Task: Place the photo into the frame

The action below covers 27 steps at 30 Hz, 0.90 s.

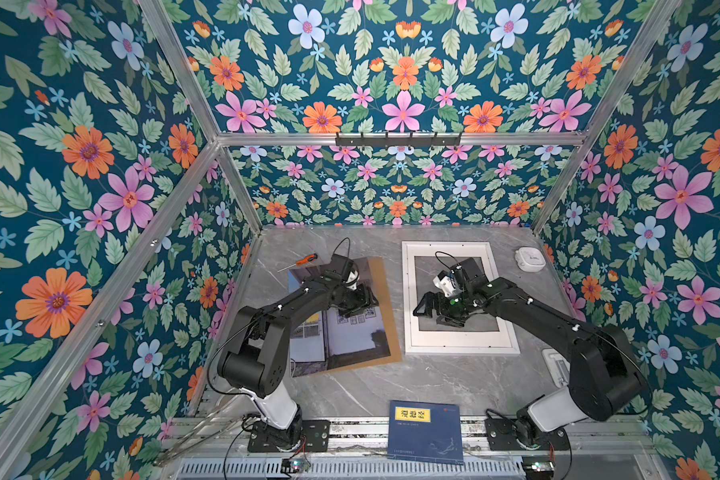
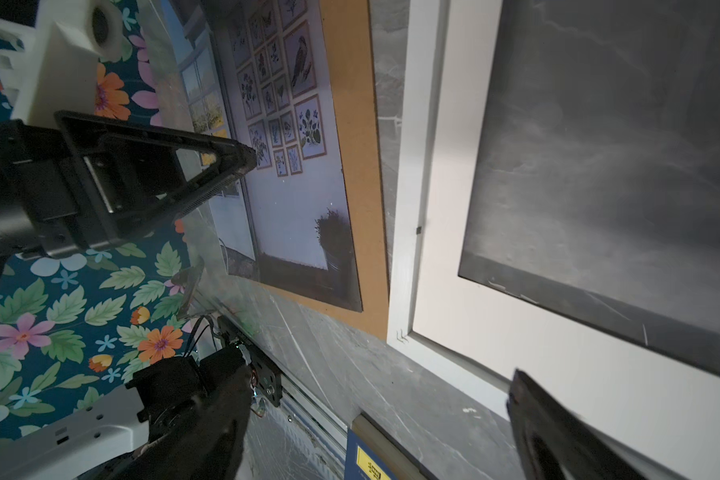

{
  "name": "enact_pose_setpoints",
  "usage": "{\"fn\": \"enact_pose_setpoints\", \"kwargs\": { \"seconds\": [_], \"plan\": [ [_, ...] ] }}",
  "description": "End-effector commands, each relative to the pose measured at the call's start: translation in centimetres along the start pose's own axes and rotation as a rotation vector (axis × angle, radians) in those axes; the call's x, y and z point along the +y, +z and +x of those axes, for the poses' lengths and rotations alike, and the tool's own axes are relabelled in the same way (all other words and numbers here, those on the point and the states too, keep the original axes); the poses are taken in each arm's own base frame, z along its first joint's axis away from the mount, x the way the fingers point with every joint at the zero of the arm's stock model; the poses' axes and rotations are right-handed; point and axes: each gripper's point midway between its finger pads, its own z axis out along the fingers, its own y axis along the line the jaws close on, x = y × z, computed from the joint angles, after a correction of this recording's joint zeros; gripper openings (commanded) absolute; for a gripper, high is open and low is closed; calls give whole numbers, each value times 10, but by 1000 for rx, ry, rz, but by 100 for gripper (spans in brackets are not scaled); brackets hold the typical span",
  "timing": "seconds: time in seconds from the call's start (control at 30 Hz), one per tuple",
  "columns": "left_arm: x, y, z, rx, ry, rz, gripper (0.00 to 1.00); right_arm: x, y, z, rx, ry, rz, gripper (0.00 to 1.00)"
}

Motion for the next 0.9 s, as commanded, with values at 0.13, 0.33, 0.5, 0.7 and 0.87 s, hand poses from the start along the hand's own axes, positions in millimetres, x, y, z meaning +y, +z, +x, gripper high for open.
{"fn": "enact_pose_setpoints", "kwargs": {
  "seconds": [0.13, 0.33, 0.5, 0.7, 0.87],
  "plan": [
    [71, -41, -9, -70, -63, -179, 73, 39, 43, -7, 63, -77, -67, 95],
    [132, -70, -10, -125, -176, -305, 73, 66, 76, -8, 118, -107, -142, 94],
    [166, -81, -8, -192, -248, -358, 73, 81, 101, -6, 162, -135, -184, 94],
    [200, -100, 2, -229, -329, -430, 72, 90, 124, -7, 199, -152, -203, 93],
    [221, -107, 13, -233, -366, -500, 70, 93, 140, -6, 220, -161, -199, 93]
  ]
}}
